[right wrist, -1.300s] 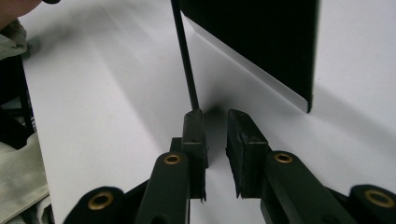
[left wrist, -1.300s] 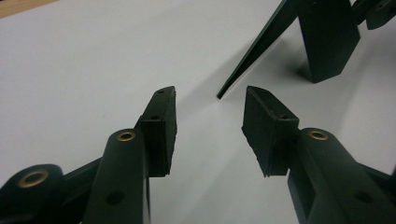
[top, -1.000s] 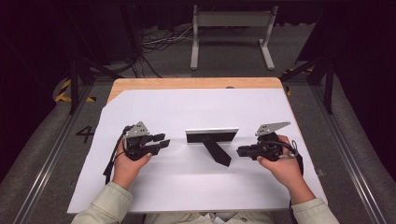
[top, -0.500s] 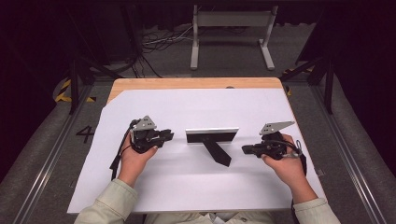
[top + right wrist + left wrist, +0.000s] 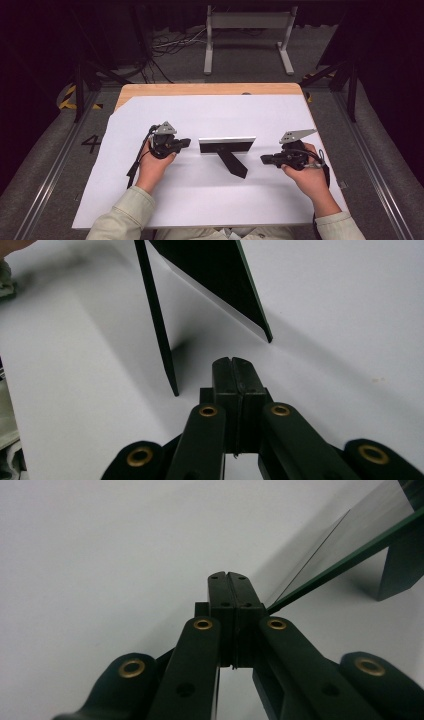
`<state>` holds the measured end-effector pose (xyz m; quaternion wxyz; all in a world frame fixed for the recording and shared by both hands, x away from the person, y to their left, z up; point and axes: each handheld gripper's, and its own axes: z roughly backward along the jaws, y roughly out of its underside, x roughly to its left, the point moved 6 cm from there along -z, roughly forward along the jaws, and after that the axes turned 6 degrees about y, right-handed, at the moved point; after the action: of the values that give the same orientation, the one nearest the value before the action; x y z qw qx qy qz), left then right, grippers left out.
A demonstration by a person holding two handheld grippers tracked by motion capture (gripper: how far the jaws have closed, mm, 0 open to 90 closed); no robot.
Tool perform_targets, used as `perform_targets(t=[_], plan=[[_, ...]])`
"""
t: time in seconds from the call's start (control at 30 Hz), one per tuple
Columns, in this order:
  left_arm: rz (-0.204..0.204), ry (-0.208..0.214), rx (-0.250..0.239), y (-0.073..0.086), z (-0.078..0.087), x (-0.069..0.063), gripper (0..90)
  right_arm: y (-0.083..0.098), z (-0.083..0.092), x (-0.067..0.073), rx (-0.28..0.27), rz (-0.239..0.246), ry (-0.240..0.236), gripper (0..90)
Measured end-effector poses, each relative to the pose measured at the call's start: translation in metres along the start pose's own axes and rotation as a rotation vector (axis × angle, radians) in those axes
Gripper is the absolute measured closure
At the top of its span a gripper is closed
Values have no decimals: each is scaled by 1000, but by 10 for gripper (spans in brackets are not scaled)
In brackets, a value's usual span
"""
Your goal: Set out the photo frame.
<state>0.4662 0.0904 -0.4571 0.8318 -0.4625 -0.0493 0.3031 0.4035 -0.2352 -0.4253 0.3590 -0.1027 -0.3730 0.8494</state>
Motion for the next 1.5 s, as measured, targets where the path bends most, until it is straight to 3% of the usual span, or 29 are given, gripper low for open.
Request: perform_targets(t=[0.17,0.5,0.83,1.5], plan=[[14,29,16,1,-9,-1,900,2,4,-2,-2,-6,11,900],[-35,54,54,-5,-33,-5,900,11,12,-4,-3,-23,27,900],[-27,84,82,0,-45,-6,900,16,20,-5,-8,-34,40,900],[-53,115,129,5,-48,-11,900,9,32,-5,-35,-29,49,900]])
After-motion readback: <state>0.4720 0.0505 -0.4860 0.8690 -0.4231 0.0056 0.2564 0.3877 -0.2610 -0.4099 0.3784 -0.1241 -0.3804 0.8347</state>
